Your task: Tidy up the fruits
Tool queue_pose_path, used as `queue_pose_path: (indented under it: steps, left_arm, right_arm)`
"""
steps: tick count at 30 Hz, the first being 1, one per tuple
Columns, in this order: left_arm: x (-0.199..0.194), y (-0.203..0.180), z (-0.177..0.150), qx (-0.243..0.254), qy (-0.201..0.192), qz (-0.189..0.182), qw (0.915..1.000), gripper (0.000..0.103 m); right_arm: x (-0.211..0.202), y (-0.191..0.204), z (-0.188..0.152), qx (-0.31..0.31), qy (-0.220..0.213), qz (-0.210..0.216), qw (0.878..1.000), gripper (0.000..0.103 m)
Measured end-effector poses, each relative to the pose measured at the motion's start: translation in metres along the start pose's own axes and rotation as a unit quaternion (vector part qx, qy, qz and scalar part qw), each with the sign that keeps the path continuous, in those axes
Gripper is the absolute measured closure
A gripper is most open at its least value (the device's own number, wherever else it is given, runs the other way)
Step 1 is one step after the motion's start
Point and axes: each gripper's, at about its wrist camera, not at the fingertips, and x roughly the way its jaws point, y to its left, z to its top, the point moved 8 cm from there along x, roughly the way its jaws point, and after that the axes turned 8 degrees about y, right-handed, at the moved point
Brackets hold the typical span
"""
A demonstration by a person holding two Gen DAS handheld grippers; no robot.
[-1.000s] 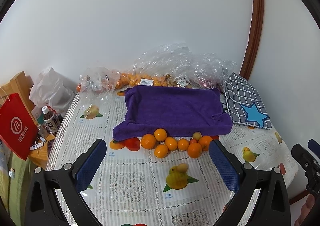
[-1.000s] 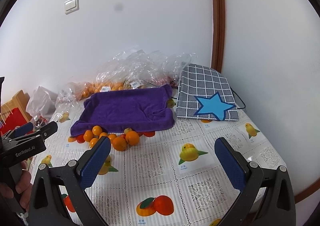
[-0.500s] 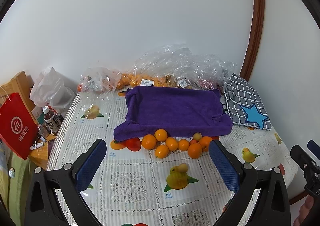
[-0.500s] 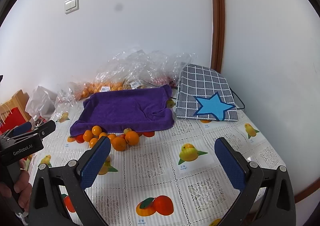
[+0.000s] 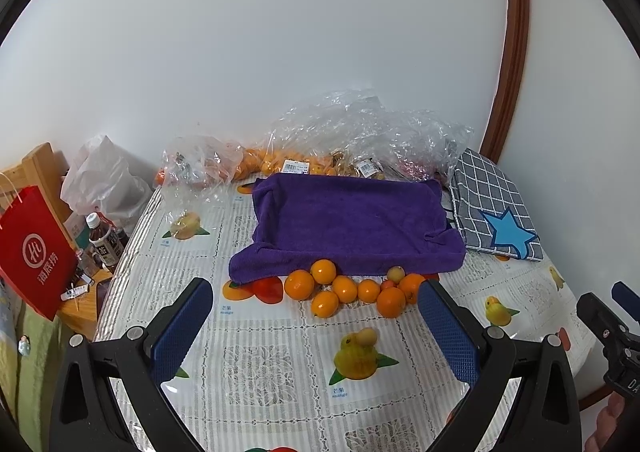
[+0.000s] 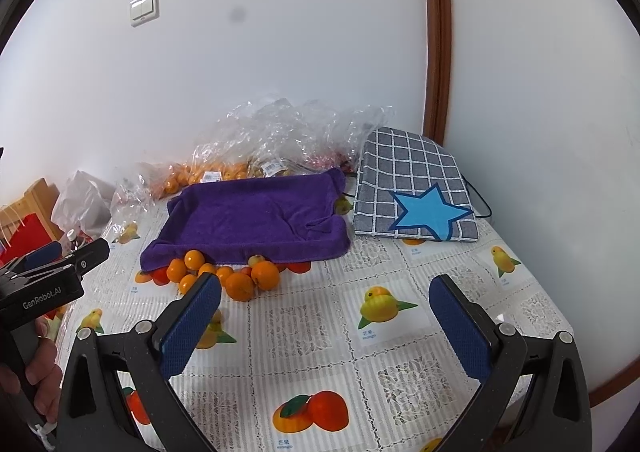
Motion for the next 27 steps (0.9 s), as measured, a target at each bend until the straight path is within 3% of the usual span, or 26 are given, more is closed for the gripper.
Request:
queue_pose_path:
  steps: [12, 27]
  left_arm:
    - [0.003, 0.012, 0.001, -0.006, 0.002, 0.008, 0.9999, 0.0]
    - [0.01, 0.027, 0.0, -0.023, 0.008, 0.008, 0.9997, 0.0]
  right_arm:
    - [0.004, 0.002, -0.001, -0.007, -0.001, -0.02, 1.0, 0.0]
    - [0.004, 0.004, 0.0, -0.019, -0.023, -0.001, 1.0, 0.0]
